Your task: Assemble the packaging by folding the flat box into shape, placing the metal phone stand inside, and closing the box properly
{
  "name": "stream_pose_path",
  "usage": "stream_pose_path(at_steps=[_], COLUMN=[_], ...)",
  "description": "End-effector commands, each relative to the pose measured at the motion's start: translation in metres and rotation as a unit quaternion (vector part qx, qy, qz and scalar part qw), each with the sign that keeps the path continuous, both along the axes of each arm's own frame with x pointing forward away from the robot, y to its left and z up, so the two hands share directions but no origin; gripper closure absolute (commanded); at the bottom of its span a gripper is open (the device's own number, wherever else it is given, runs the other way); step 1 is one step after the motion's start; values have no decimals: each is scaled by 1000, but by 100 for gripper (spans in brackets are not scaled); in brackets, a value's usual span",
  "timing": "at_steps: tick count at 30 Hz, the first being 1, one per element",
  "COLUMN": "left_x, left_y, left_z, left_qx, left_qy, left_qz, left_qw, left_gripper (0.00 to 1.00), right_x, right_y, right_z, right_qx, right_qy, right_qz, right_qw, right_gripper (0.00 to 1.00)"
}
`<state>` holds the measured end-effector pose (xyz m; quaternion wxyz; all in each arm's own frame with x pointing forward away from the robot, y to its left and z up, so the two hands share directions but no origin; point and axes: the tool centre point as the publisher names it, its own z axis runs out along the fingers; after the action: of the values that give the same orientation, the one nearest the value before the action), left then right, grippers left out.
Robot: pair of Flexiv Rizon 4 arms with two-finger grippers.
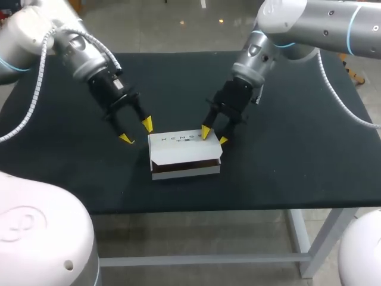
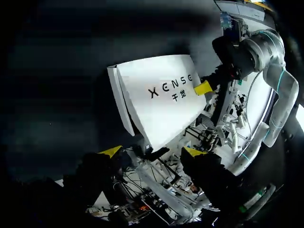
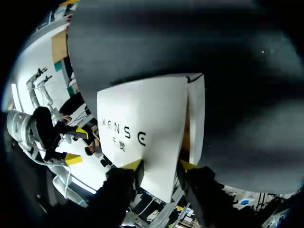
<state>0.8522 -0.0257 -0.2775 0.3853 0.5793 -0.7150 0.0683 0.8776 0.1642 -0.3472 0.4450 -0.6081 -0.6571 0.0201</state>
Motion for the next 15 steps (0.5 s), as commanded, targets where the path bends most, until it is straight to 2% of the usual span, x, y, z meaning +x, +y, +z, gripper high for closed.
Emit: stream_pose_path(at_steps=[1,7,10,15], left_x=[-10,-17,-22,-29], left_y=[-10,-20,-24,-34], left_z=[18,27,29,29], left_qx=[38,43,44,60], left_qy=[-150,-259,-292,-320], left_qz=[-18,-108,-154,-221], left_qw=[988,959,943,919], left_gripper=[0,0,0,0], right_x=[0,1,2,2], right_y=[1,2,2,2], right_z=[-1,-1,-1,-1], right_qx=[1,1,1,1], right_qy=[-2,-3,-3,-4], right_qz=[-2,-4,-6,-7], right_qw=[1000,1000,1000,1000], right_gripper=[51,51,52,53])
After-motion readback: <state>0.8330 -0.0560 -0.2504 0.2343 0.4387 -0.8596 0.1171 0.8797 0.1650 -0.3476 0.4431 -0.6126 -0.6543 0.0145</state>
